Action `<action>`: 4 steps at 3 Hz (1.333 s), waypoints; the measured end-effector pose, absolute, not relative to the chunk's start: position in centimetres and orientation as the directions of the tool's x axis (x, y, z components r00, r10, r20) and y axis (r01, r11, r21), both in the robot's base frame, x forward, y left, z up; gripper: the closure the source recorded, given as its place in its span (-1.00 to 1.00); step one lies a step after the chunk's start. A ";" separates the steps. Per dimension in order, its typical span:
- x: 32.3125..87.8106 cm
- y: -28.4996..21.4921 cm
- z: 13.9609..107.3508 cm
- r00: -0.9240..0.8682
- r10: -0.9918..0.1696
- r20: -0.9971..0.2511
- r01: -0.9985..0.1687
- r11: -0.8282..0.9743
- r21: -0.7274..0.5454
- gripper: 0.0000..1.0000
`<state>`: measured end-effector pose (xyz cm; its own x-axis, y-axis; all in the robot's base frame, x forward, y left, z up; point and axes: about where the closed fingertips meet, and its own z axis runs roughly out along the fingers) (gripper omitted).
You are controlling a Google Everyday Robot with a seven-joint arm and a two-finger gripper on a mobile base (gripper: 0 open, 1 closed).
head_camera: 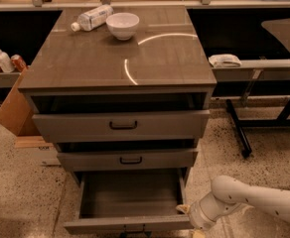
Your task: Close bottom drawer
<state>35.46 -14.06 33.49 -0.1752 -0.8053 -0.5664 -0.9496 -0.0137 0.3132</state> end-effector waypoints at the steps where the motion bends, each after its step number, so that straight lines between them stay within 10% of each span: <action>1: 35.5 -14.3 27.5 -0.148 -0.795 -0.589 -0.953 -0.044 0.300 -0.49; 4: 30.5 -14.0 22.6 -0.153 -0.694 -0.703 -0.956 -0.077 0.284 0.88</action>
Offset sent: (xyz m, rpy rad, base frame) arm -0.0267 -0.0121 -0.1154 0.1833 -0.0249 -0.0487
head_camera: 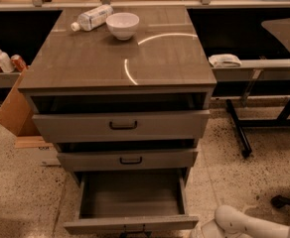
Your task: Close bottom drawer
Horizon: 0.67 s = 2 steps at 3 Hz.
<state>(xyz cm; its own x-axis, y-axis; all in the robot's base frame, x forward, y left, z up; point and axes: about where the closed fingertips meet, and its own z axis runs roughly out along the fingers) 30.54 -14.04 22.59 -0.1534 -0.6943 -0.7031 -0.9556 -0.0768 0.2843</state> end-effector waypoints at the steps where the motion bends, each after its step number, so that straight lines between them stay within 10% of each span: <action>1: 30.6 -12.2 16.6 -0.162 -0.617 -0.770 -0.953 -0.104 0.284 1.00; 2: 30.3 -9.4 11.5 -0.186 -0.535 -0.824 -0.949 -0.121 0.293 1.00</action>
Offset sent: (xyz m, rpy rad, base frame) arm 0.0861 0.0270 -0.1999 0.2417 -0.0729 -0.1549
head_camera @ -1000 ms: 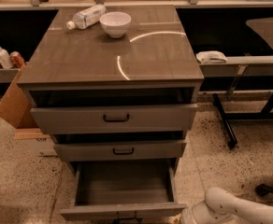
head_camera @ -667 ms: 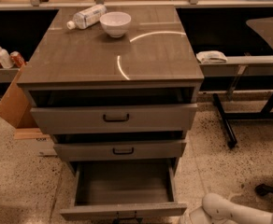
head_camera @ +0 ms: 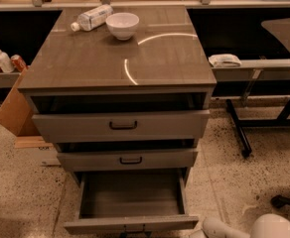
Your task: Close bottom drawer
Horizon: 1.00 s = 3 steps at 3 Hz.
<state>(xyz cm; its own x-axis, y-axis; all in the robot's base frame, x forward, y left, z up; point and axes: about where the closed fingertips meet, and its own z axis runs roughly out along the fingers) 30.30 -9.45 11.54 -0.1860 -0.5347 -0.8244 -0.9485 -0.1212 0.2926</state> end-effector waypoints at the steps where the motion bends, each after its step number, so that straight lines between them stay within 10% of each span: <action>1: 34.0 -8.3 9.0 -0.161 -0.482 -0.861 -0.970 -0.083 0.228 1.00; 3: 41.0 -8.3 9.4 -0.074 -0.429 -0.900 -0.995 -0.027 0.095 1.00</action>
Offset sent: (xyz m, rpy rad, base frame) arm 0.1798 0.0030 -0.0078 0.1456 -0.3421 -0.1815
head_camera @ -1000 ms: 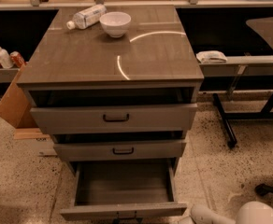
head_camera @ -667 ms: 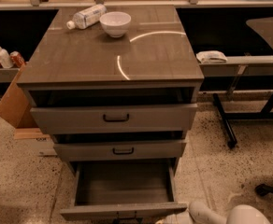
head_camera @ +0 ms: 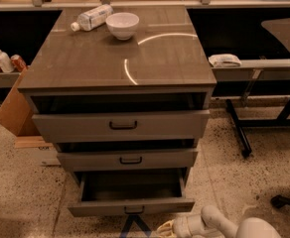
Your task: Close bottom drawer
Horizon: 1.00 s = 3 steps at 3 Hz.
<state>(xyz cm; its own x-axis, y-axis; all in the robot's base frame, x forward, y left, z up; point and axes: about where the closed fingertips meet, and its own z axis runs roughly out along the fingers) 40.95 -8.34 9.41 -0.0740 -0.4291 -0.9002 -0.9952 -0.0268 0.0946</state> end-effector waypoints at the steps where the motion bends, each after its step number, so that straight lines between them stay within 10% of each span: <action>1: 42.7 -8.0 9.7 -0.025 -0.421 -0.907 -0.999 -0.032 0.042 1.00; 3: 47.5 -6.9 11.0 0.088 -0.429 -0.899 -0.995 -0.074 -0.062 1.00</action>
Offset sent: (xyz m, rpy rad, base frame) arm 0.0880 0.0112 0.0196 -0.0097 -0.2077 0.0584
